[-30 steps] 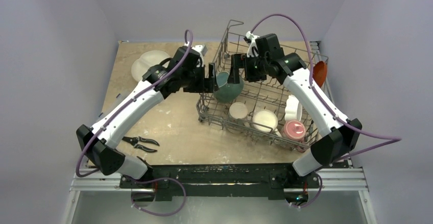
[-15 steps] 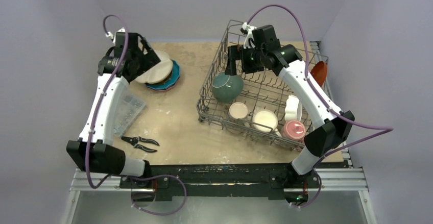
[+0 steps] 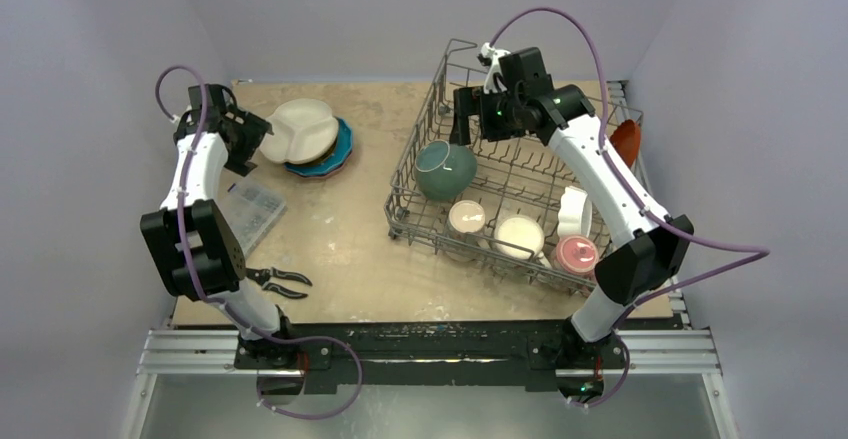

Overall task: Load the mixed dishes into the dish rack
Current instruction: Move the dish rack to the center of the board.

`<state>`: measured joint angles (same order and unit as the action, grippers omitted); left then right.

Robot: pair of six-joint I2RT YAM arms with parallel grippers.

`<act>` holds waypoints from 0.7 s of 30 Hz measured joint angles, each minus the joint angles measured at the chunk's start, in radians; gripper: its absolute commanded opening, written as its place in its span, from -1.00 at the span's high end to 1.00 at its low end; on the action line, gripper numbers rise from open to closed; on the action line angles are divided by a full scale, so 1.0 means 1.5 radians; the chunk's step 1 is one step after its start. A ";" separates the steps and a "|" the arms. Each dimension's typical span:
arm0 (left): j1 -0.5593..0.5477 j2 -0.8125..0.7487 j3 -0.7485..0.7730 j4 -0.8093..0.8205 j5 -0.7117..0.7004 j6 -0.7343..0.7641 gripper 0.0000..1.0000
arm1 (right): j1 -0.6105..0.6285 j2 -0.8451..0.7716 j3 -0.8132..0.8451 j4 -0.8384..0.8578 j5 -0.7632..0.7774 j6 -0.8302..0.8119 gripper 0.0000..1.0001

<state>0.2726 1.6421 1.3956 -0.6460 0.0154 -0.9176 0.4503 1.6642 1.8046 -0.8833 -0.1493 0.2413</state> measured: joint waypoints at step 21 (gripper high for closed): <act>0.018 0.142 -0.011 0.143 -0.015 0.061 -0.38 | -0.164 0.057 -0.003 -0.017 -0.060 -0.015 -0.96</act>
<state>0.3000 1.8553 1.3792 -0.4316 -0.0071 -0.8257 0.2047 1.7504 1.7996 -0.9081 -0.2386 0.2188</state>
